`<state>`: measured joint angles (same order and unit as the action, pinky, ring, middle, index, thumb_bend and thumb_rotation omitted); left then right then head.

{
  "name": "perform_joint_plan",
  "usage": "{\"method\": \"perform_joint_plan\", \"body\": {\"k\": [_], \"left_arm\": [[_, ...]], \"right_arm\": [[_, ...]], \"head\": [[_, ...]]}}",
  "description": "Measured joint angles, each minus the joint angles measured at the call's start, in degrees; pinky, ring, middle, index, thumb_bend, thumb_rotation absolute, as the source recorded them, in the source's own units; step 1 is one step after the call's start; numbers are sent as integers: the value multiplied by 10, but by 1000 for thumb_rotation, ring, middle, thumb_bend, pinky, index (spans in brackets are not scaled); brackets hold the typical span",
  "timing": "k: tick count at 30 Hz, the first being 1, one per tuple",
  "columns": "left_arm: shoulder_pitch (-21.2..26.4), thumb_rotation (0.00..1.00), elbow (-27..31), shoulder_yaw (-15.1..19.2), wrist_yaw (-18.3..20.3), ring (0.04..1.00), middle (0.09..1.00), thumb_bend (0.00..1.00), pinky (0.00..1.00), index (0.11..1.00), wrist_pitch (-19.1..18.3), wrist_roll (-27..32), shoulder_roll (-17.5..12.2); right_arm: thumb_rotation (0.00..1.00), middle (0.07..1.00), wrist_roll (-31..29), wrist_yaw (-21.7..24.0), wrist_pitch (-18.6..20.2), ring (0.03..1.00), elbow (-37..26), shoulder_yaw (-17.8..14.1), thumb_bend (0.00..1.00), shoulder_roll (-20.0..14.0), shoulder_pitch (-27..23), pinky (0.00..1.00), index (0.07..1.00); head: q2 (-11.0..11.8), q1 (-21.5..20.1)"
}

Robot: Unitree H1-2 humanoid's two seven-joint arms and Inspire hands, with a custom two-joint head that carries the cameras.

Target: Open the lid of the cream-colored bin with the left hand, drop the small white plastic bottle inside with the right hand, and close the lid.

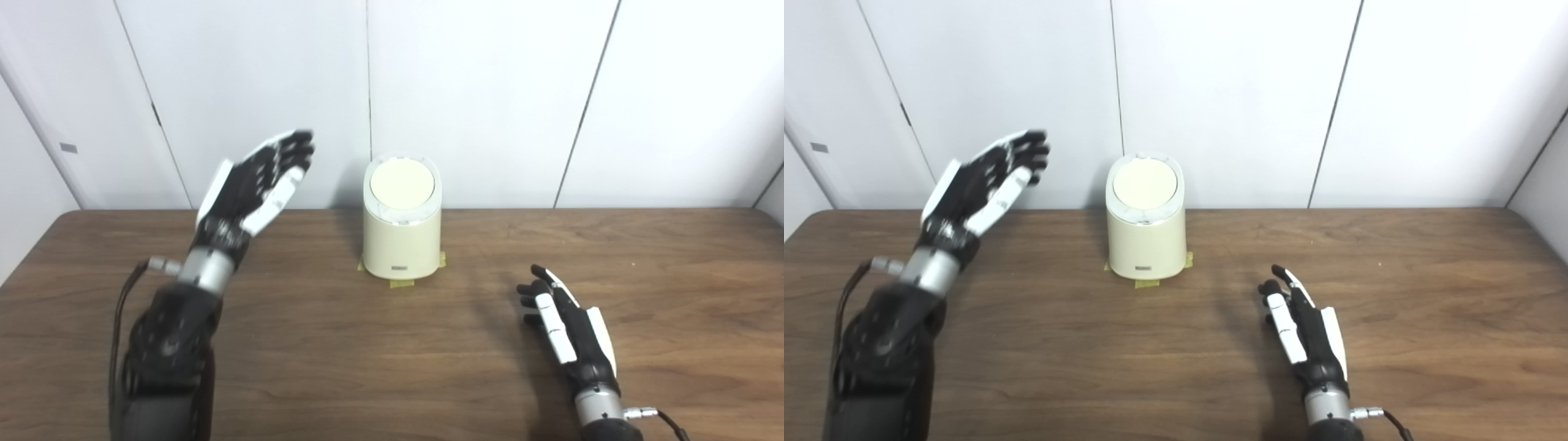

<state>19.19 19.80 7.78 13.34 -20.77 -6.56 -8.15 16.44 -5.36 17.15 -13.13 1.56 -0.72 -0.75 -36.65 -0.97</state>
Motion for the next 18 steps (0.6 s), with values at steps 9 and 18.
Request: {"method": "perform_joint_plan", "body": {"k": [9, 18], "left_arm": [[-131, 859, 21, 7, -29, 900, 925, 387, 910, 943, -15, 49, 17], [-205, 930, 22, 13, -68, 941, 950, 363, 958, 957, 6, 88, 50]], "right_arm": [[1000, 823, -26, 9, 0, 814, -22, -8, 506, -3, 10, 685, 886], [1000, 921, -58, 29, 0, 878, -44, -12, 464, -10, 16, 703, 937]], "head": [[-4, 0], [-11, 1]]}}
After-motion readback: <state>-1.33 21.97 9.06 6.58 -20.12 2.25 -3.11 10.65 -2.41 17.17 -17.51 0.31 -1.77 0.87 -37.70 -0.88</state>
